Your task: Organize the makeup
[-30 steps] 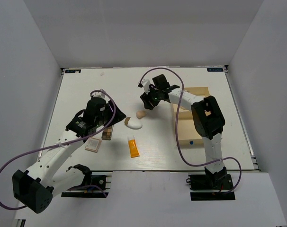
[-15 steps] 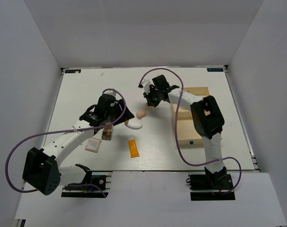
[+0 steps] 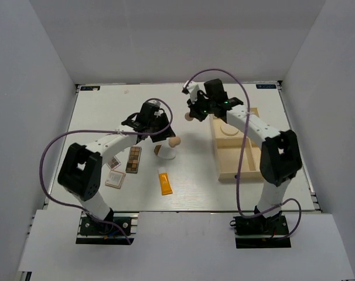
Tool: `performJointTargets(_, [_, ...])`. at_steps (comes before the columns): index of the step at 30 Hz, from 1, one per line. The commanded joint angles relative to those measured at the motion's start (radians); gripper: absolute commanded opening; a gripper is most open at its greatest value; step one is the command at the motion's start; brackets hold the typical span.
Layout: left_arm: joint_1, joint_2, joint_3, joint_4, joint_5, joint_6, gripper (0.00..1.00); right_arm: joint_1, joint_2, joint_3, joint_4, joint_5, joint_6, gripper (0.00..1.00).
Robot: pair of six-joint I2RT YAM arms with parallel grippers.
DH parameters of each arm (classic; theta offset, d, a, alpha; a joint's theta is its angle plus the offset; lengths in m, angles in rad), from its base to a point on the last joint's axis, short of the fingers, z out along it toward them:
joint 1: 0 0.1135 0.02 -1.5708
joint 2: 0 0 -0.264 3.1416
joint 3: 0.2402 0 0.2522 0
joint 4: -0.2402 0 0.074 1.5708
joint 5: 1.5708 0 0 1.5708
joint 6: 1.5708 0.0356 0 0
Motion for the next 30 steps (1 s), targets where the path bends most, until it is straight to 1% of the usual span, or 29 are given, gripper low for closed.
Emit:
performJointTargets(1, [0.004, 0.067, 0.094, -0.017, -0.011, 0.065, 0.58, -0.028, -0.140, -0.046, 0.008, 0.013, 0.012, 0.00])
performJointTargets(2, [-0.006, 0.118, 0.141, -0.029, -0.018, 0.079, 0.57, -0.045, -0.160, -0.075, 0.011, 0.029, 0.014, 0.00])
performJointTargets(4, [-0.015, 0.168, 0.200, -0.091, -0.044, 0.120, 0.57, -0.074, -0.207, -0.105, 0.011, 0.084, 0.017, 0.00])
performJointTargets(5, [-0.015, 0.220, 0.262, -0.115, -0.063, 0.142, 0.56, -0.085, -0.218, -0.134, 0.008, 0.101, 0.018, 0.00])
performJointTargets(6, [-0.015, 0.244, 0.292, -0.158, -0.070, 0.148, 0.56, -0.118, -0.231, -0.146, 0.002, 0.134, 0.017, 0.00])
performJointTargets(8, [-0.015, 0.299, 0.350, -0.186, -0.089, 0.165, 0.56, -0.145, -0.257, -0.197, -0.003, 0.173, 0.015, 0.00])
performJointTargets(9, [-0.015, 0.313, 0.369, -0.210, -0.095, 0.171, 0.56, -0.184, -0.270, -0.209, -0.003, 0.179, 0.014, 0.00])
performJointTargets(10, [-0.015, 0.327, 0.384, -0.224, -0.101, 0.177, 0.56, -0.195, -0.275, -0.220, -0.006, 0.181, 0.011, 0.00])
performJointTargets(11, [-0.015, 0.340, 0.416, -0.238, -0.100, 0.190, 0.56, -0.206, -0.275, -0.227, -0.023, 0.179, 0.008, 0.20])
performJointTargets(12, [-0.015, 0.369, 0.427, -0.261, -0.100, 0.196, 0.56, -0.238, -0.278, -0.235, -0.034, 0.172, 0.003, 0.31])
performJointTargets(13, [-0.015, 0.380, 0.439, -0.275, -0.132, 0.200, 0.56, -0.249, -0.278, -0.238, -0.052, 0.167, 0.005, 0.58])
performJointTargets(14, [-0.015, 0.393, 0.465, -0.299, -0.133, 0.213, 0.56, -0.263, -0.278, -0.241, -0.057, 0.158, 0.005, 0.70])
performJointTargets(16, [-0.024, 0.417, 0.479, -0.316, -0.132, 0.229, 0.56, -0.283, -0.280, -0.257, -0.057, 0.144, 0.006, 0.77])
performJointTargets(19, [-0.024, 0.420, 0.469, -0.323, -0.121, 0.252, 0.55, -0.310, -0.272, -0.263, -0.055, 0.123, 0.012, 0.80])
performJointTargets(23, [-0.033, 0.417, 0.449, -0.316, -0.117, 0.272, 0.54, -0.327, -0.269, -0.264, -0.055, 0.095, 0.029, 0.80])
performJointTargets(24, [-0.033, 0.417, 0.446, -0.315, -0.080, 0.274, 0.53, -0.330, -0.271, -0.267, -0.057, 0.089, 0.038, 0.80])
performJointTargets(30, [-0.042, 0.425, 0.435, -0.295, -0.041, 0.288, 0.51, -0.349, -0.295, -0.298, -0.052, 0.057, 0.055, 0.80])
